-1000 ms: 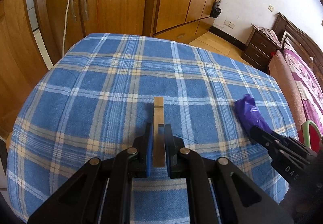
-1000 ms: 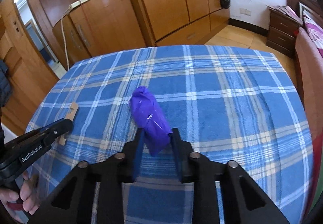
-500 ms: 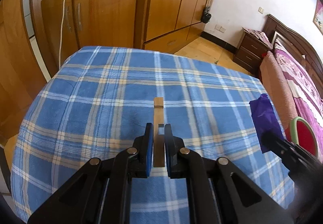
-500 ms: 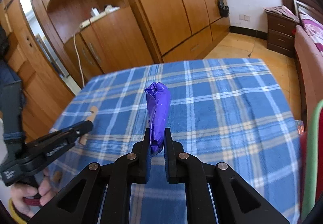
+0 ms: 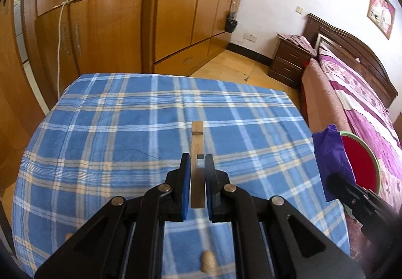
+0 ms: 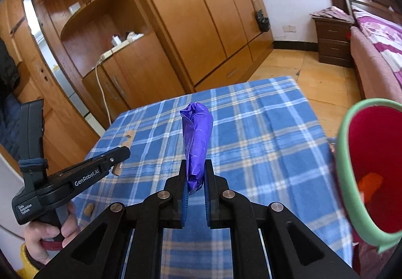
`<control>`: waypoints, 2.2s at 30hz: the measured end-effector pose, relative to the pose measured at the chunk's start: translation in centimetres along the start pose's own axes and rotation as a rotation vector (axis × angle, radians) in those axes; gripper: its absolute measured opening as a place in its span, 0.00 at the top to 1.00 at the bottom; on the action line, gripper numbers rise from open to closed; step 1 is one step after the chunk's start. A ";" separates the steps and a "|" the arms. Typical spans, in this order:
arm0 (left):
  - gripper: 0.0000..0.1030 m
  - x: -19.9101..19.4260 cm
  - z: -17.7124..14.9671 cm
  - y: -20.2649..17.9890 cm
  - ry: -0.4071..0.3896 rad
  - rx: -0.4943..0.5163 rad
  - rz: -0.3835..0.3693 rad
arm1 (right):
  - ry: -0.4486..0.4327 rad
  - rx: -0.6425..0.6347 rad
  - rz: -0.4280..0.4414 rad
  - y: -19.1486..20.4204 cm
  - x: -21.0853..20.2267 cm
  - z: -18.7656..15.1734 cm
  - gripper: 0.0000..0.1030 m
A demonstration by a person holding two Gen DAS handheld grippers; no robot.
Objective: Collect trash
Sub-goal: 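Carry the clothespin and purple bag over the red bucket, then open the left gripper to drop the clothespin while the right gripper drops the purple bag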
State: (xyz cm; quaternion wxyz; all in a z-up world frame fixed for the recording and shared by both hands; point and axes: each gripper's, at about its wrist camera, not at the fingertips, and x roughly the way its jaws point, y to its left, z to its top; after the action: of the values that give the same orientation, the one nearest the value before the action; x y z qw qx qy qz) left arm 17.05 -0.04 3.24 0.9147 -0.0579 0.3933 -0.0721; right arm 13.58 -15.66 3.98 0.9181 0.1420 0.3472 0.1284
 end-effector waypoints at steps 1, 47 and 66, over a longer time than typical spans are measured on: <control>0.90 -0.2 -0.1 -0.4 0.000 0.006 -0.005 | -0.006 0.006 -0.003 -0.3 -0.5 -0.1 0.90; 0.90 3.9 -4.0 -26.9 0.097 0.392 -0.378 | -0.210 0.401 -0.385 -19.6 -14.5 -6.2 0.88; 0.62 2.7 -4.1 -22.5 0.130 0.317 -0.274 | -0.187 0.410 -0.370 -19.2 -14.1 -6.5 0.59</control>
State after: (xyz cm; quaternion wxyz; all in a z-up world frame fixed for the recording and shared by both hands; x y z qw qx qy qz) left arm 13.92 -22.79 2.17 0.8668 0.0387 0.4237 -0.2603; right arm 1.56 -37.03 1.04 0.9060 0.2700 0.2999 -0.1278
